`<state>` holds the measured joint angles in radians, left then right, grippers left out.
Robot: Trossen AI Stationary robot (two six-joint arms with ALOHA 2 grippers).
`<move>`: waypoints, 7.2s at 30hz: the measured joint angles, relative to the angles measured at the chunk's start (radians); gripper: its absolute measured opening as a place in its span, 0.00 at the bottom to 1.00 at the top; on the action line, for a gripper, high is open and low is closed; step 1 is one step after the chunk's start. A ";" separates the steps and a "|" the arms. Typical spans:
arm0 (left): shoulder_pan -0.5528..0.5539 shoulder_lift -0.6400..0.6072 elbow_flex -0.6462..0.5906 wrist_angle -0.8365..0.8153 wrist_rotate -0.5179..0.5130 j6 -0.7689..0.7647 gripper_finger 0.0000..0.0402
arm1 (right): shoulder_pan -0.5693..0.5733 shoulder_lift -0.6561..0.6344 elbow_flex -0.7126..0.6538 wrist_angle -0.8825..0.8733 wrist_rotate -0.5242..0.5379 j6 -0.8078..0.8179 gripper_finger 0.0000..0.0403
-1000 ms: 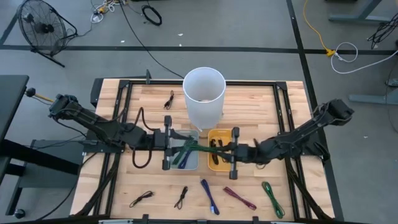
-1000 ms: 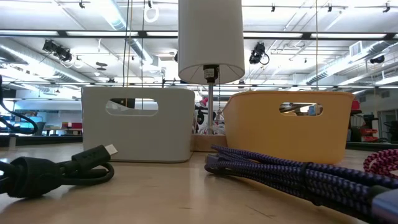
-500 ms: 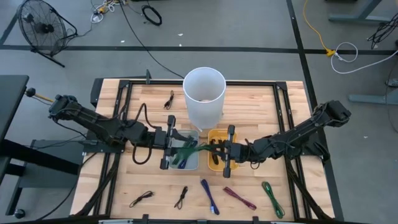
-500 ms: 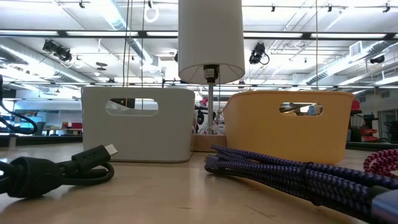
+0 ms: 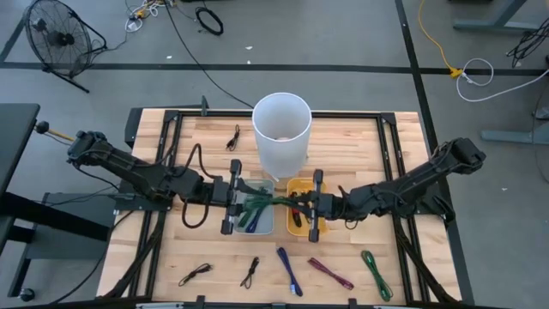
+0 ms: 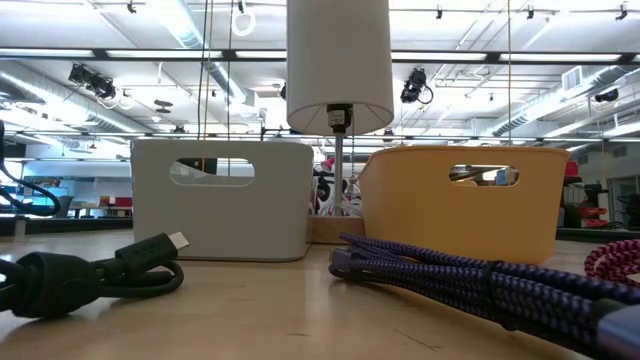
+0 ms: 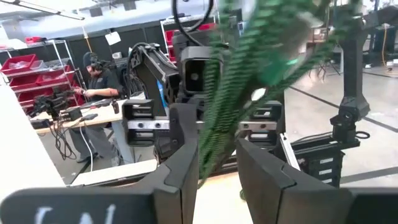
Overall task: Pick & Place USB Port
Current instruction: Put the green charger cable into the gray bin, then put the black charger cable into the gray bin
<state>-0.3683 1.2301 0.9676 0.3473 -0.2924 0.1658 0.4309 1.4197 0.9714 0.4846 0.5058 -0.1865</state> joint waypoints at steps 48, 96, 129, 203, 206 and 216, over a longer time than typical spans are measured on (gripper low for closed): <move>0.000 0.051 -0.002 -0.694 -0.063 -0.667 0.07 | -0.053 -0.032 -0.001 -0.164 0.019 0.055 0.35; 0.132 0.173 0.000 -0.906 0.196 -0.695 0.38 | -0.053 -0.032 -0.001 -0.189 0.028 0.056 0.35; -0.488 0.307 0.000 -1.122 0.324 -1.490 0.38 | -0.053 -0.032 -0.001 -0.195 0.028 0.074 0.35; -0.335 0.497 0.386 -1.431 0.086 -0.962 0.01 | -0.057 -0.032 -0.001 -0.200 0.028 0.039 0.35; -0.320 0.497 0.475 -1.502 -0.052 -0.891 0.01 | -0.057 -0.032 -0.001 -0.202 0.028 0.039 0.35; -0.259 0.490 0.720 -1.521 -0.420 -0.623 0.01 | -0.057 -0.032 -0.001 -0.197 0.028 0.039 0.35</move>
<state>-0.6274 1.7200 1.6873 -1.1740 -0.7128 -0.4573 0.3740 1.3874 0.9707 0.2874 0.5343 -0.1474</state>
